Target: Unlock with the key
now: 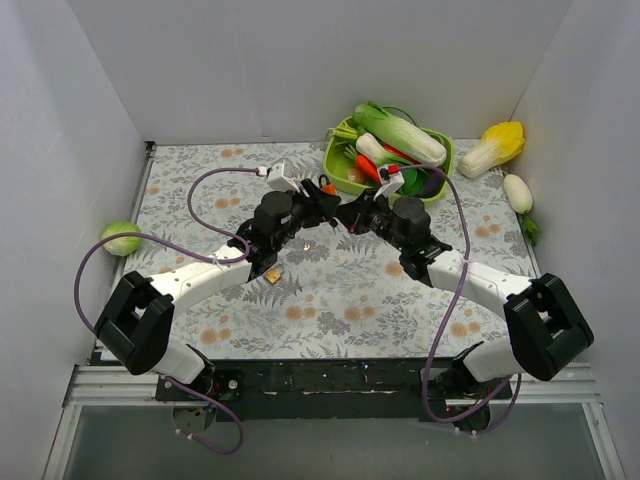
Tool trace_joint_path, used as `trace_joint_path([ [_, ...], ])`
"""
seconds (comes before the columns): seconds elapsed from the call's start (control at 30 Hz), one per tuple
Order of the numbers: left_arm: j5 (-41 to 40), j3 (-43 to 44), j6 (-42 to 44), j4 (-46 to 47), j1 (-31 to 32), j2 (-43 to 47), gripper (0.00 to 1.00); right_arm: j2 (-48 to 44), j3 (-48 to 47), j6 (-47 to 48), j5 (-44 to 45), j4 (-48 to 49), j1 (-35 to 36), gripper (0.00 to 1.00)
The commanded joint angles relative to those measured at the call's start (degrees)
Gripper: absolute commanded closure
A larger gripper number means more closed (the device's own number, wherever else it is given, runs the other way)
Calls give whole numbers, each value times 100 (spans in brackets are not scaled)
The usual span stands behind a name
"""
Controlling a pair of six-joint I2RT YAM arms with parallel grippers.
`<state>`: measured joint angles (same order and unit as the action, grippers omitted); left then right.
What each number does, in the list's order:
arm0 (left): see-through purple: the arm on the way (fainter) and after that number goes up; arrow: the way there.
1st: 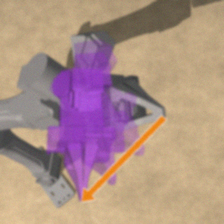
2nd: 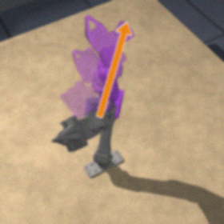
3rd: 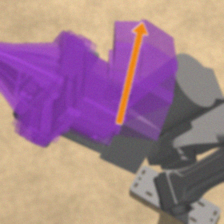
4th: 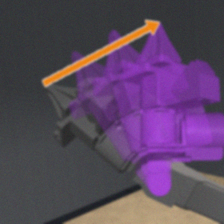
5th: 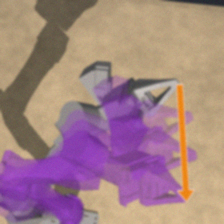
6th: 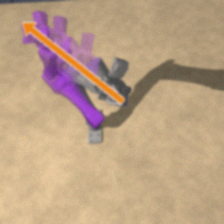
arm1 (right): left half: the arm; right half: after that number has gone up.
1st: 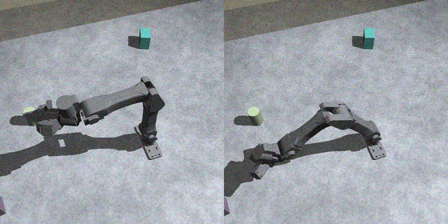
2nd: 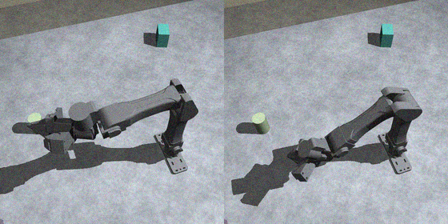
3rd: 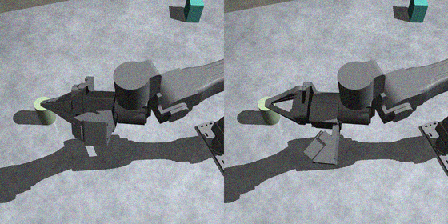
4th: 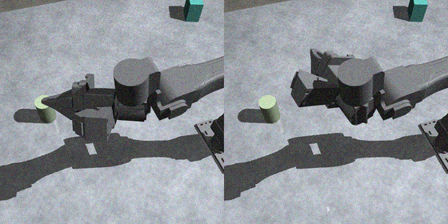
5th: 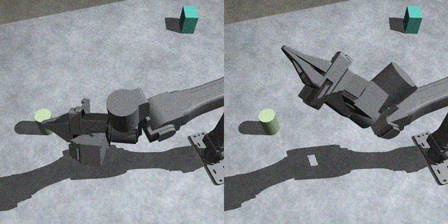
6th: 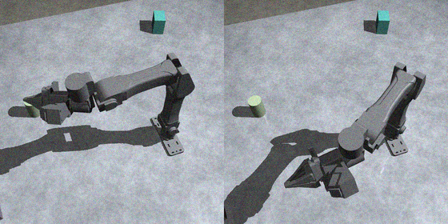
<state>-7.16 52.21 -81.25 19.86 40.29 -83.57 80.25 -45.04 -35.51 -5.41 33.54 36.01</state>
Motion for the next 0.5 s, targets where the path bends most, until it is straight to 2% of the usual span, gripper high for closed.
trace_joint_path([
  [0.0,971,9,-101,-518,348,139,100,-220,47,316,1437,2182,-331,99],
  [0.17,1006,44,-154,-562,356,113,100,-220,232,395,1508,2745,-331,99],
  [0.47,988,44,-154,-614,453,-63,100,-159,83,413,1499,2843,-340,99],
])
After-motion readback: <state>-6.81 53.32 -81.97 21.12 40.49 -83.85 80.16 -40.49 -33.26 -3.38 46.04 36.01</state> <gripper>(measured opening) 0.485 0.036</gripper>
